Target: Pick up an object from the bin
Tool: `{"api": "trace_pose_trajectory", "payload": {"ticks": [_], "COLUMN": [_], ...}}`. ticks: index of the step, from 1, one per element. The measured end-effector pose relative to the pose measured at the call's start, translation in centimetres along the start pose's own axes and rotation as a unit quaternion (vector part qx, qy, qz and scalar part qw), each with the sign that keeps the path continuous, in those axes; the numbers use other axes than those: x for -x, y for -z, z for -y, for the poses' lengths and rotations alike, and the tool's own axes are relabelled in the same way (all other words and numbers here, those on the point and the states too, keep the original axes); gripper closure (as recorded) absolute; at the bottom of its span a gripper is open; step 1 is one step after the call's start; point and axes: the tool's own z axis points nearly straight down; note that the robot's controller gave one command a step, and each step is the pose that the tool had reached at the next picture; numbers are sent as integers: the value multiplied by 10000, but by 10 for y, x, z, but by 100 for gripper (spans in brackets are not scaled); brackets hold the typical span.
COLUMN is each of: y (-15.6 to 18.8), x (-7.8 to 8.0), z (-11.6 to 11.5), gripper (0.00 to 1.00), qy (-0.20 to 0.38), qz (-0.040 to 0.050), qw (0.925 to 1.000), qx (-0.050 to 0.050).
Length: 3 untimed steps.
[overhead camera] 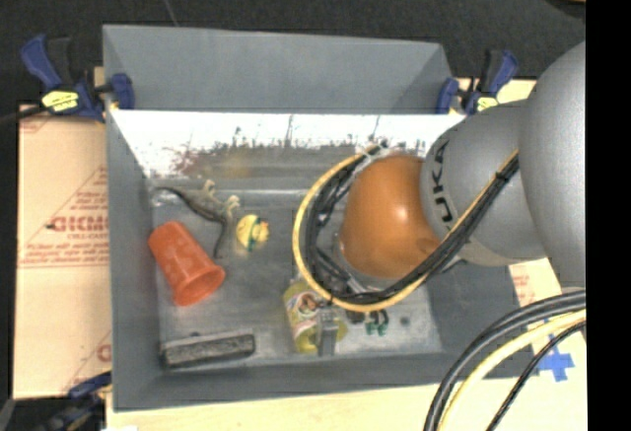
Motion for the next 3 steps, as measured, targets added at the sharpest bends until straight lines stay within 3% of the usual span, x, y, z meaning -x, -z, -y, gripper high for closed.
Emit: {"api": "trace_pose_trajectory", "payload": {"ticks": [1, 3], "y": [18, 60], "x": [-1, 1], "z": [0, 0], "gripper": [100, 100], "qy": [6, 16], "qz": [-31, -2], "qw": [10000, 10000], "qx": [1, 2]}}
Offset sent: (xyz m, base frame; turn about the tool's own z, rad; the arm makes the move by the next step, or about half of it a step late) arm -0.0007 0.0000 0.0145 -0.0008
